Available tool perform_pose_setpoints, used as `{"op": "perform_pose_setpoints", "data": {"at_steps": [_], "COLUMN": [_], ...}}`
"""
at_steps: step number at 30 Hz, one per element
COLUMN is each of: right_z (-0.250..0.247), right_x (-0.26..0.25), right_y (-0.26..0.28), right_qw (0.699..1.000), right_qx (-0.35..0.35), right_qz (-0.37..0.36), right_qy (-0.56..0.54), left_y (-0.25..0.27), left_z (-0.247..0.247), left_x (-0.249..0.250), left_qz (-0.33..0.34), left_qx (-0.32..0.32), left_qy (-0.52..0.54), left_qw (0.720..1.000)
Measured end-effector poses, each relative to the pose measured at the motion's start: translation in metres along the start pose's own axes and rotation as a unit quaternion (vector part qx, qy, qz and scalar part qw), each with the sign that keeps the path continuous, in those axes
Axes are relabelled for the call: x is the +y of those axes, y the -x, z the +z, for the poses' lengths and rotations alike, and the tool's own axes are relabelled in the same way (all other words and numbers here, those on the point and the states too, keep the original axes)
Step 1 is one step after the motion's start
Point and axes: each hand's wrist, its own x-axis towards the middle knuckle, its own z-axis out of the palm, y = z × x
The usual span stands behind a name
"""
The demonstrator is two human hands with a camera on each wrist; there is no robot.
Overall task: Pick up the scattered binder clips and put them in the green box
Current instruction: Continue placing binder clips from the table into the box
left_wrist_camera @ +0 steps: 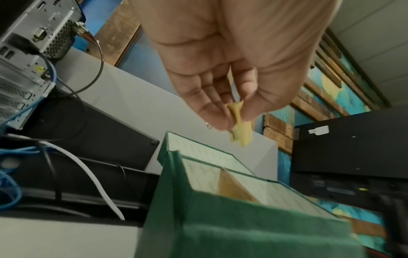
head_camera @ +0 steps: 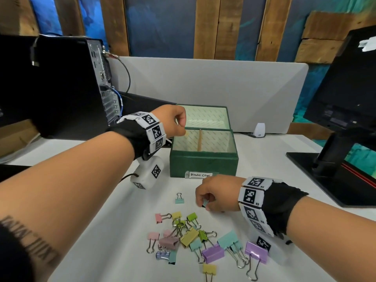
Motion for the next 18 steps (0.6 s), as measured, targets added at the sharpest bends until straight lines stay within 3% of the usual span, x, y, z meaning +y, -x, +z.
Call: {"op": "perform_pose_setpoints", "data": {"at_steps": [5,10,12,15,18], "right_z": [-0.002,-0.001,-0.001,-0.001,-0.003], "right_x": [0.0,0.003,0.004,0.004,0.003], "right_y": [0.0,0.0,-0.001,-0.001,-0.001], "right_qw": [1.0,1.0,1.0,1.0,0.999], "right_qx": [-0.001,0.006,0.012,0.022,0.033], "right_qz": [0.008,-0.001,-0.001,0.003,0.008], "right_qy": [-0.004,-0.006,0.0,-0.003,0.001], "left_y": [-0.008,0.02,0.037,0.06,0.074], "left_z": [0.013,0.017,0.019,0.033,0.049], "left_x": [-0.005,-0.006,-0.005,-0.007,-0.007], "left_qz": [0.002,0.037,0.035,0.023,0.009], "left_qx": [-0.011,-0.045,-0.112,-0.246,-0.313], "left_qy": [-0.008,-0.062,-0.074,-0.135,-0.173], "left_qw": [1.0,0.996,0.99,0.96,0.934]}}
